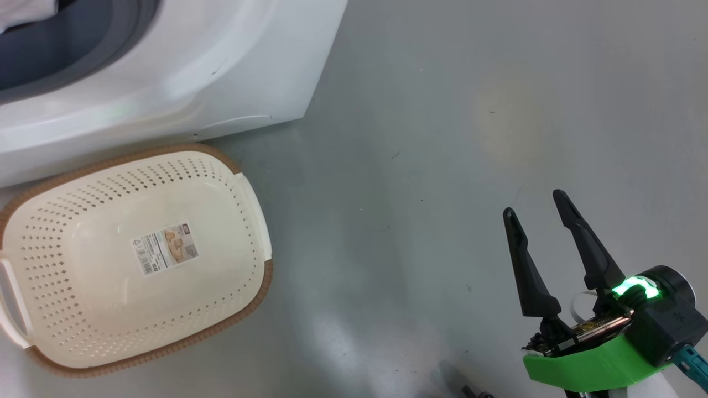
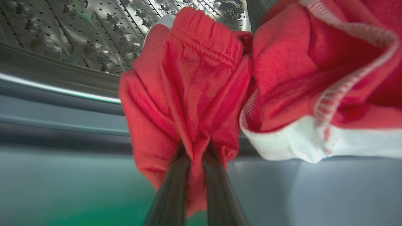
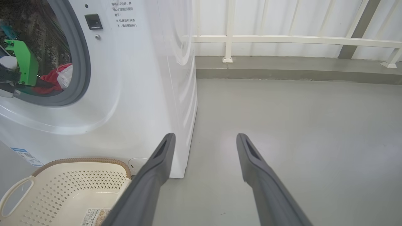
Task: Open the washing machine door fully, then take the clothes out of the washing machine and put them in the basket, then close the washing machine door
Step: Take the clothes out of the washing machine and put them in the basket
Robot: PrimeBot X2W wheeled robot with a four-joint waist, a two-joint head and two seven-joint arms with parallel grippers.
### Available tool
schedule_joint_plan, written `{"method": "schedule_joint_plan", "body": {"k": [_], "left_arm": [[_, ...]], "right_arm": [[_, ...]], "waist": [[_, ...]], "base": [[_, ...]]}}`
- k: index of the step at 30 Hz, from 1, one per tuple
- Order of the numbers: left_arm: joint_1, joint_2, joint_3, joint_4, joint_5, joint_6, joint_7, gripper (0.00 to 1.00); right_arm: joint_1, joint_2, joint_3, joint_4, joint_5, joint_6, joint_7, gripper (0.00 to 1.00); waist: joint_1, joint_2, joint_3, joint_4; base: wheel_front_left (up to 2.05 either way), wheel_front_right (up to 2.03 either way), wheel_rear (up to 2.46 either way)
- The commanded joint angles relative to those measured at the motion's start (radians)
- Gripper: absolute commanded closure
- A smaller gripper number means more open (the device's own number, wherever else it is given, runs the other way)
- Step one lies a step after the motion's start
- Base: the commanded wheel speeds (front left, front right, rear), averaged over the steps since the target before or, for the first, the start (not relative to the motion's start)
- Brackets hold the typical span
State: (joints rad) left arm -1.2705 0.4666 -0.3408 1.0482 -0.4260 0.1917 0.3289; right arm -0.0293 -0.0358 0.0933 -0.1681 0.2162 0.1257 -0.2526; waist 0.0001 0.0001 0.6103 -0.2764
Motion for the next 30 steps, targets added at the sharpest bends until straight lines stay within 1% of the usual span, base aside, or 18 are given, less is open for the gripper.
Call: {"method": "schedule_joint_plan", "body": {"k": [1,10,17,30], "left_arm": [[-0.009,0.056,0.017,-0.017,-0.006,-0.002,0.0,1.0],[0.012,0.06,0.022,-0.065,-0.018,-0.003,-0.084,1.0],[0.058,0.049,0.044,-0.129,-0.048,0.0,-0.155,1.0],[0.19,0.039,0.093,-0.306,-0.111,0.006,-0.275,1.0]], "right_arm": [[0.001,-0.014,0.021,-0.024,0.002,0.005,-0.007,0.0],[-0.003,-0.014,0.021,-0.02,0.004,0.005,-0.007,0.0],[-0.004,-0.014,0.017,-0.017,-0.001,0.005,-0.006,0.0],[-0.005,-0.014,0.015,-0.01,-0.006,0.005,0.002,0.0]], "waist": [[-0.0001,-0.0001,0.002,0.002],[-0.0001,-0.0001,0.003,0.019],[-0.0001,-0.0001,-0.002,0.042],[-0.0001,-0.0001,-0.035,0.087]], "base": [[0.0,0.0,0.0],[0.0,0.0,0.0],[0.0,0.0,0.0],[0.0,0.0,0.0]]}}
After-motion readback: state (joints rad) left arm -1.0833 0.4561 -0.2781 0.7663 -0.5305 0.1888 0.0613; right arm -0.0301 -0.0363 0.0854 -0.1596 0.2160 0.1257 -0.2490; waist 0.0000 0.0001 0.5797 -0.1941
